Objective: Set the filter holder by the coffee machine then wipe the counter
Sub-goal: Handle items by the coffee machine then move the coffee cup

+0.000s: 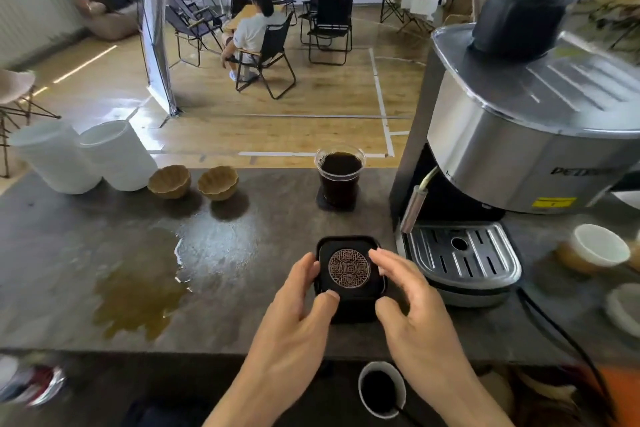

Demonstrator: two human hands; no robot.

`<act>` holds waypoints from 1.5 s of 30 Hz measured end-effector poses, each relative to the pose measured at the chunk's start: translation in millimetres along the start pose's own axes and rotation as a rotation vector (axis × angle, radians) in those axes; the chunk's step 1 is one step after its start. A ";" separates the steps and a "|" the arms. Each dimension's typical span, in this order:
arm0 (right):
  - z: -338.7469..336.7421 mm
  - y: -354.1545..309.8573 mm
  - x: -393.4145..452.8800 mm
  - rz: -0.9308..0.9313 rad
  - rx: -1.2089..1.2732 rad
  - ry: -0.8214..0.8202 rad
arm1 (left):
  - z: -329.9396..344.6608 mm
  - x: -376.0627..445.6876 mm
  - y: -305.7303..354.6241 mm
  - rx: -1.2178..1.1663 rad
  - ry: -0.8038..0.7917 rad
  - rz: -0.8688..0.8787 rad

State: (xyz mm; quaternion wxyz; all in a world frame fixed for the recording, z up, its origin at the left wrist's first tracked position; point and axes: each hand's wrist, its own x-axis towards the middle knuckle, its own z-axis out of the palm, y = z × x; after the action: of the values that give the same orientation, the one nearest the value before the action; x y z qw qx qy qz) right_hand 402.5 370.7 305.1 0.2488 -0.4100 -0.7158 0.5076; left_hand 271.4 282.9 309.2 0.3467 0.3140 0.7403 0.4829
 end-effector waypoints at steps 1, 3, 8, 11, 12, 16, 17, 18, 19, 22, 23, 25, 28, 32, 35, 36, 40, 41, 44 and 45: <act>-0.9 2.0 0.0 -0.005 0.016 0.007 | 0.8 -0.1 0.2 0.009 0.006 -0.010; -1.3 6.4 0.2 -0.006 0.053 0.016 | 1.7 1.5 0.5 0.023 0.006 -0.026; 5.9 15.8 1.2 0.036 0.116 0.062 | 0.7 6.9 -0.9 0.069 -0.033 -0.046; 9.6 20.0 0.2 0.064 0.132 0.087 | 0.0 6.8 0.6 0.067 -0.066 -0.033; 10.0 20.3 -0.4 0.072 0.139 0.099 | -0.7 6.6 1.4 0.066 -0.072 -0.038; 7.0 19.2 -7.7 0.100 0.218 0.128 | -5.2 -3.5 1.5 0.111 -0.052 -0.023; 4.8 19.3 -11.6 0.106 0.240 0.139 | -6.0 -8.2 3.8 0.158 -0.029 0.028; 1.3 18.4 -17.0 0.113 0.259 0.157 | -5.7 -12.4 7.4 0.204 0.004 0.102; -3.7 18.3 -23.0 0.116 0.280 0.188 | -3.5 -15.9 11.6 0.229 0.032 0.176; -30.1 21.9 -45.0 0.116 0.313 0.297 | 16.2 -22.8 23.0 0.221 0.004 0.338; -42.4 22.2 -52.6 0.105 0.313 0.329 | 26.9 -23.8 25.8 0.212 -0.042 0.370; -70.6 22.7 -64.9 0.085 0.296 0.393 | 52.3 -24.7 33.8 0.217 -0.159 0.438; -115.2 30.9 -74.2 0.086 0.280 0.482 | 96.0 -20.1 43.6 0.152 -0.309 0.457; -170.8 48.3 -64.7 0.127 0.310 0.523 | 158.3 0.2 61.9 0.068 -0.422 0.370; -211.9 59.4 -38.9 0.167 0.553 0.506 | 205.1 23.5 75.8 0.029 -0.449 0.277; -226.3 62.0 -27.2 0.192 0.661 0.504 | 219.9 32.3 80.2 0.023 -0.435 0.254; -274.6 74.2 29.6 0.221 0.844 0.431 | 274.0 65.7 99.8 -0.039 -0.310 0.175; -281.9 75.5 46.1 0.233 0.856 0.401 | 286.3 72.9 105.0 -0.029 -0.277 0.168; -293.3 73.0 90.6 0.292 0.793 0.287 | 315.8 93.7 118.7 0.079 -0.157 0.168; -294.0 70.9 103.5 0.311 0.731 0.252 | 322.5 100.1 123.2 0.094 -0.110 0.143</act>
State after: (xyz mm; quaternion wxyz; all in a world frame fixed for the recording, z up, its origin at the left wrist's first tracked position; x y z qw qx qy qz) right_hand 597.4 621.8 339.0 0.3838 -0.4568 -0.3819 0.7058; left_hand 494.5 564.7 308.5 0.3361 0.4080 0.7179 0.4531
